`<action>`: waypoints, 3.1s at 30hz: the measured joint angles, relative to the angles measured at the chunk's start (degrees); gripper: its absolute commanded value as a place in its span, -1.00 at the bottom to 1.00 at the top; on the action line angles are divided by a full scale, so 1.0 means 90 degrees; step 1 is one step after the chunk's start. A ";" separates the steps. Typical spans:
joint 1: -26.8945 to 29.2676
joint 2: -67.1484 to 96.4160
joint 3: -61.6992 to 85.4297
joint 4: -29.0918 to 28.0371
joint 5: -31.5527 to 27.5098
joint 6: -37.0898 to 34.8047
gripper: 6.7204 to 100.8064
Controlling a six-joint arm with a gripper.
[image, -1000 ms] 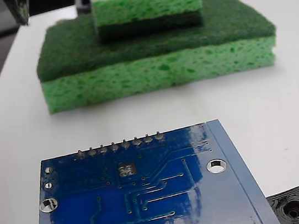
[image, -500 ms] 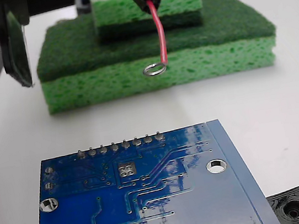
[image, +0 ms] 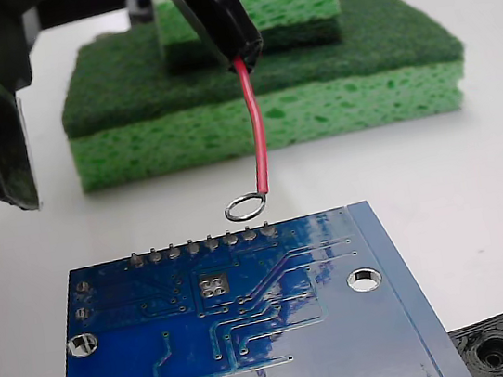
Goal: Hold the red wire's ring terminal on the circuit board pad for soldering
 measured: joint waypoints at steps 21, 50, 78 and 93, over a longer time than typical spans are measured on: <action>0.0186 -0.0469 -0.0381 0.0342 -0.0234 -0.0244 0.99; 0.0166 -0.0684 -0.0654 0.0439 -0.0156 -0.0078 0.99; 0.0254 -0.0713 -0.0586 0.0459 -0.0117 -0.0098 0.99; 0.0254 -0.0742 -0.0576 0.0430 -0.0127 -0.0107 0.99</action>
